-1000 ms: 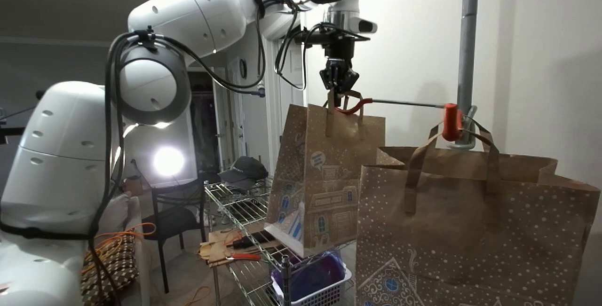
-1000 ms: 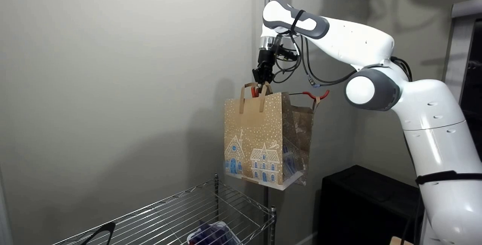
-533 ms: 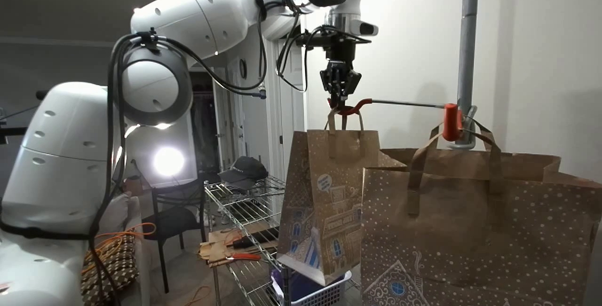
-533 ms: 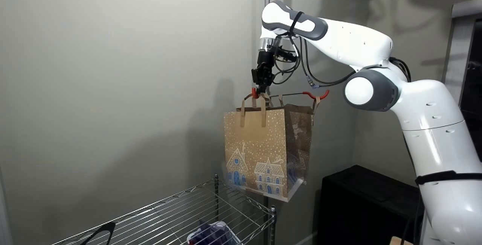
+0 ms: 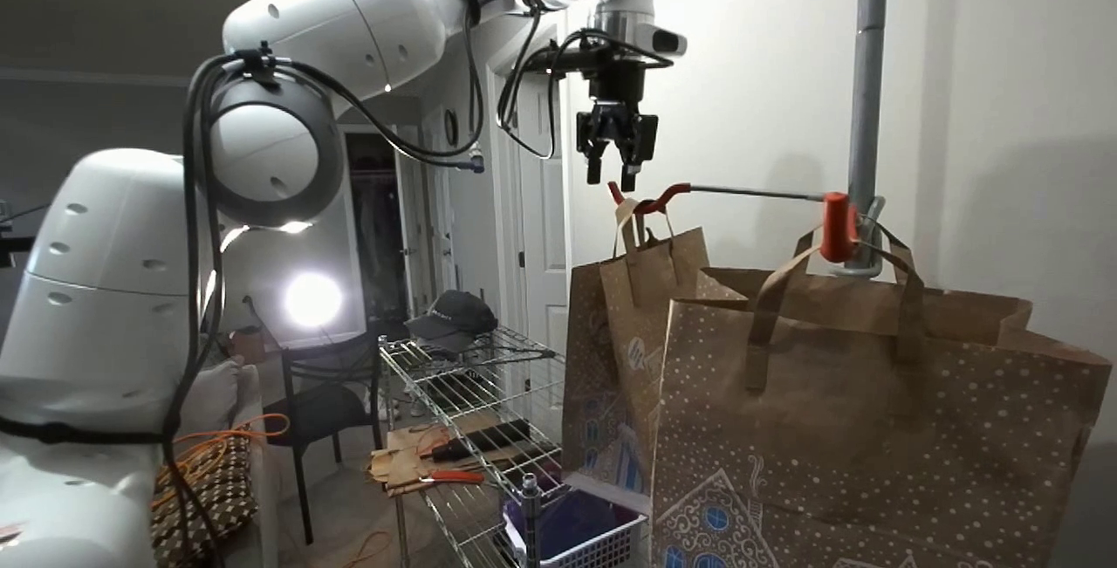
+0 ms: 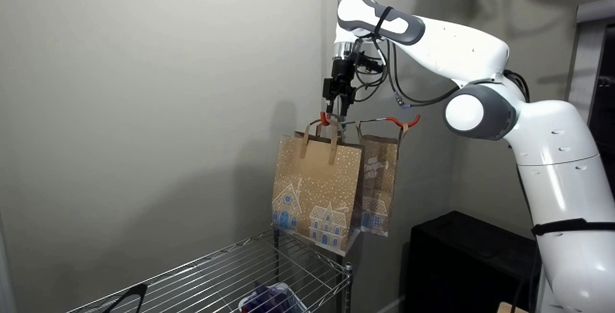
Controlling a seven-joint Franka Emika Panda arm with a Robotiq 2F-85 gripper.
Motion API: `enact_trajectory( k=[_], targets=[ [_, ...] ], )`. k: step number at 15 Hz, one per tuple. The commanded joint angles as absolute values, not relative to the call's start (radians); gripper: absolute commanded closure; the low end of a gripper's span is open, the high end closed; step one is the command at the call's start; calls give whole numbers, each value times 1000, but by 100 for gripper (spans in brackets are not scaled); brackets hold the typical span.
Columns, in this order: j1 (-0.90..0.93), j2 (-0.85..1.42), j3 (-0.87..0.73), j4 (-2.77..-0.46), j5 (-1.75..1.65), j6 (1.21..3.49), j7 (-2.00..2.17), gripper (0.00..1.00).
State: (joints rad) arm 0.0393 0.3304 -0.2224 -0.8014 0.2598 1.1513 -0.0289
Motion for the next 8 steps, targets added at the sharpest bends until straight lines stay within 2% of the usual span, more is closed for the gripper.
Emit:
enact_trajectory(
  k=[1, 8],
  targets=[
    [90, 217, -224, -885, 195, 1126, -7, 0],
    [203, -49, -199, -1055, 51, 1144, 89, 0]
  ],
)
